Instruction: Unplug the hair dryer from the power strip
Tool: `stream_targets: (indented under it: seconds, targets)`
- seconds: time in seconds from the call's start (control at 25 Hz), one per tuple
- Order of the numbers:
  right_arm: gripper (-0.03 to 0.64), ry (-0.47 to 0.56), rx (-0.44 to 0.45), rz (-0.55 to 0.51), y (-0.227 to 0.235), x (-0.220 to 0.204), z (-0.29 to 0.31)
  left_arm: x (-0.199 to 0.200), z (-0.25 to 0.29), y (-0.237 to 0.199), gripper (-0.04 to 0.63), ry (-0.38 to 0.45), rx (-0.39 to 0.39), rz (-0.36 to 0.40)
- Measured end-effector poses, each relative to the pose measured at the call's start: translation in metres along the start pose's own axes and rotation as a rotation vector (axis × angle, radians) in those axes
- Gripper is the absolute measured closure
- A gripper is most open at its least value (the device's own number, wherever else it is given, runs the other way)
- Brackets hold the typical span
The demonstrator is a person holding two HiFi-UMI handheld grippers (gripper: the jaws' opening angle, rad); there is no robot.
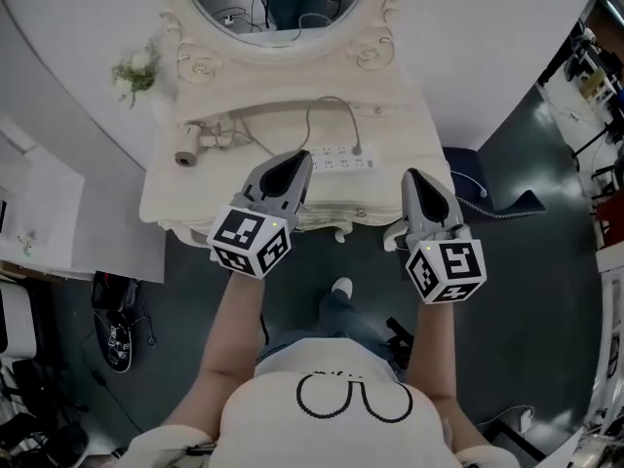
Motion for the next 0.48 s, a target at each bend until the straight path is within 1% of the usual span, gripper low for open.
stream_targets:
  seconds: [0.16,0.28,0.36,0.48]
  targets:
    - [0.615,-0.030,0.037,0.017,0.041,-0.003,0.047,-0.018,0.055,-0.021,0.597,-0.039,0.045,-0.019]
    - [0.615,-0.058,0.069,0.023,0.065,-0.007,0.082,-0.030,0.088,-0.037,0.597,-0.074,0.079,-0.062]
    - [0.615,-0.079,0.088,0.032,0.078,-0.013,0.100,-0.039,0.106,-0.046,0.597,-0.108,0.097,-0.082]
    - [0.615,-0.114,0.117,0.042,0.092,-0.022,0.122,-0.053,0.125,-0.055,0.591,-0.170,0.116,-0.081]
Point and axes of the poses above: the fingertips, and each gripper's own axes: z forward along the fingers, y to its right, x out of its top, the point moved 7 cm from there along -z, backward along the fingers, and after that the axes turned 8 degrees about -y, right-handed, at the moved point
